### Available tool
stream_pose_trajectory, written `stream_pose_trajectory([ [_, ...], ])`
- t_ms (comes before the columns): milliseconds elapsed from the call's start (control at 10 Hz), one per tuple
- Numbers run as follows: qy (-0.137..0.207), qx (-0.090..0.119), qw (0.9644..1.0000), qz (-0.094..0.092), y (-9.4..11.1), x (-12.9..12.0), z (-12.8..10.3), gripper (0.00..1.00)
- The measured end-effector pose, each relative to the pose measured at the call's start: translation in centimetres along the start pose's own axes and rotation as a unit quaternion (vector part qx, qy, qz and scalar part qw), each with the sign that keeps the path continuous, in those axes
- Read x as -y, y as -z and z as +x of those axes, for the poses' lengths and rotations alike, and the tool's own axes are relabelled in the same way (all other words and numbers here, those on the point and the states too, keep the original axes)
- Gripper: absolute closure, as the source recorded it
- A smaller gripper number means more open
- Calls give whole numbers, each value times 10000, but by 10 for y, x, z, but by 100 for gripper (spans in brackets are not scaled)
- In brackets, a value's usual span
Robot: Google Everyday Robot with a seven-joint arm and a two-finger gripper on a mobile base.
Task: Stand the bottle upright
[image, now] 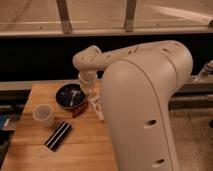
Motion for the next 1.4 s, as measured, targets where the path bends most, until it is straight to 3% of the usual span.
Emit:
stream_pose_trajectory([
  [400,108,147,9998,-13,7,1,-21,100],
  [800,101,486,9988,19,29,6,-28,100],
  [1400,92,475,9988,21,28,5,-28,100],
])
